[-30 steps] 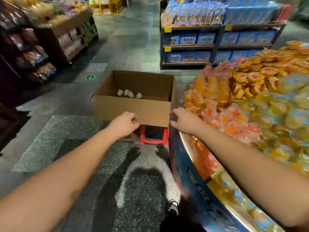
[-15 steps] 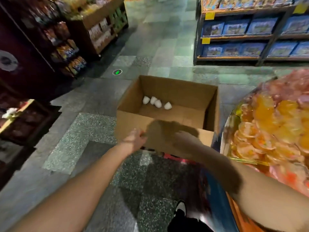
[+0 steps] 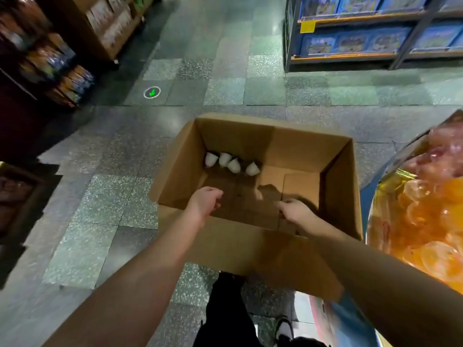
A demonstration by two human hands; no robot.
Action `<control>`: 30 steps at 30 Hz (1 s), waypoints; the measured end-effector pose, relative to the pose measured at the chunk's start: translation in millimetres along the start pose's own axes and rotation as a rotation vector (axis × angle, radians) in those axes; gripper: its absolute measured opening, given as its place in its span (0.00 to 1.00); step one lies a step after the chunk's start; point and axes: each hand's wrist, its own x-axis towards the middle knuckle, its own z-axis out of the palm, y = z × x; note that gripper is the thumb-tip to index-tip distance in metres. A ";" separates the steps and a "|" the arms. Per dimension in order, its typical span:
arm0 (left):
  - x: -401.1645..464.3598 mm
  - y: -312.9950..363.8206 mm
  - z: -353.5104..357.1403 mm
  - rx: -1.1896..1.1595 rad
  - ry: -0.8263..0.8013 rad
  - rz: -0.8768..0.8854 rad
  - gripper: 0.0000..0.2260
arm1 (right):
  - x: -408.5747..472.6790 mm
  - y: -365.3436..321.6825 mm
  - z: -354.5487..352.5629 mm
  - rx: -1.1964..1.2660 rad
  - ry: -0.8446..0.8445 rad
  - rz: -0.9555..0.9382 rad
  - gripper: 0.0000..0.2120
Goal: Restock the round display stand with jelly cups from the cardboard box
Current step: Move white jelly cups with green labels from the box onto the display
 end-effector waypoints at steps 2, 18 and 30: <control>44.9 8.0 0.8 -0.036 -0.024 -0.053 0.04 | 27.3 -7.3 8.8 0.098 0.031 0.101 0.18; 343.2 -19.8 76.4 -0.284 -0.297 -0.544 0.14 | 276.3 -50.7 110.4 0.646 0.023 0.458 0.17; 384.0 -47.4 135.8 -0.486 -0.156 -0.495 0.17 | 344.9 -57.8 140.8 0.977 0.154 0.436 0.17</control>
